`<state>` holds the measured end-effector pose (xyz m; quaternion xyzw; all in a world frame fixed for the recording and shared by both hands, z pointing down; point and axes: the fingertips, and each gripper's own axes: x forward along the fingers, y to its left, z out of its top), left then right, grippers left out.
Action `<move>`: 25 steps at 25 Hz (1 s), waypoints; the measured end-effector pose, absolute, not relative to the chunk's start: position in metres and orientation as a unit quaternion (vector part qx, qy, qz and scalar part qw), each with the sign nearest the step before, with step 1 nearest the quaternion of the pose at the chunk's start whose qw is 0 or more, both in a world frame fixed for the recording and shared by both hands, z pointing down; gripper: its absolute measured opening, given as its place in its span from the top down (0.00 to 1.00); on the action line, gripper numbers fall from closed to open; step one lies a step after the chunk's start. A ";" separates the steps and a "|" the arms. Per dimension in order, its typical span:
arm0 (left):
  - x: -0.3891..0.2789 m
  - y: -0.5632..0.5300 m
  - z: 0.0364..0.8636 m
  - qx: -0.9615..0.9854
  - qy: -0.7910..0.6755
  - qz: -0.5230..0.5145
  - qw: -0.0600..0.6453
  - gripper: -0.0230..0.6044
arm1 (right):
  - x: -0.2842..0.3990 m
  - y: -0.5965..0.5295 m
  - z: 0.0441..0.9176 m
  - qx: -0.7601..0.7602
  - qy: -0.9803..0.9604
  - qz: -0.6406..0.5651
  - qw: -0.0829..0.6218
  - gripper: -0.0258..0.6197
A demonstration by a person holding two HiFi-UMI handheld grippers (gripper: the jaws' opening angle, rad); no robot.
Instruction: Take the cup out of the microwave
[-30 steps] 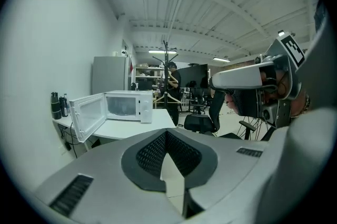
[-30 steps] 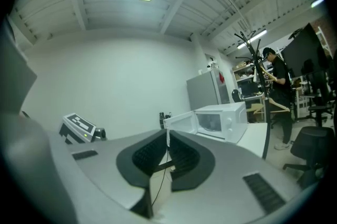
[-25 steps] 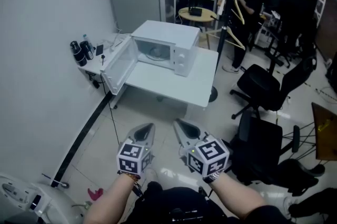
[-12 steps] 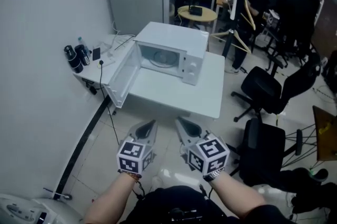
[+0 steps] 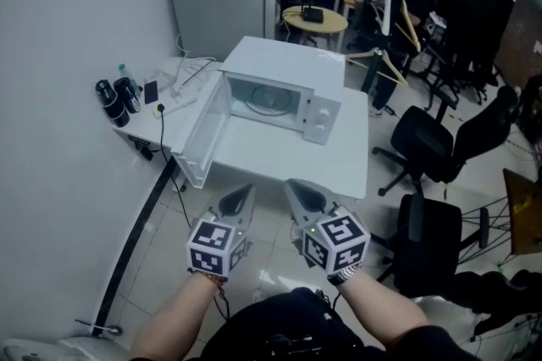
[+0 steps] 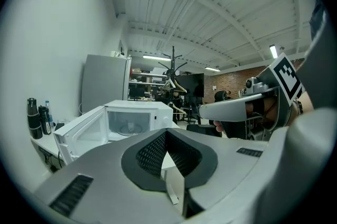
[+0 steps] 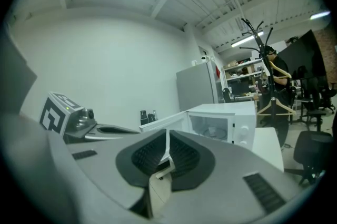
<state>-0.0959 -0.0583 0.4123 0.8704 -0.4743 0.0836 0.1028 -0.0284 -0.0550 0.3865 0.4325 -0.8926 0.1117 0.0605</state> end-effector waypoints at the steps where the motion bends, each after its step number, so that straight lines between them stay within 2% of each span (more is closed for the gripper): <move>1: -0.098 -0.063 0.411 0.871 -0.474 0.083 0.102 0.97 | -0.030 -0.060 0.387 0.434 -0.892 0.112 0.060 0.91; 16: -0.112 -0.152 0.419 0.872 -0.469 0.100 0.098 0.97 | -0.046 -0.161 0.424 0.442 -0.885 0.137 0.056 0.90; 25: -0.109 -0.231 0.440 0.869 -0.466 0.118 0.116 0.97 | -0.048 -0.252 0.459 0.450 -0.876 0.155 0.080 0.89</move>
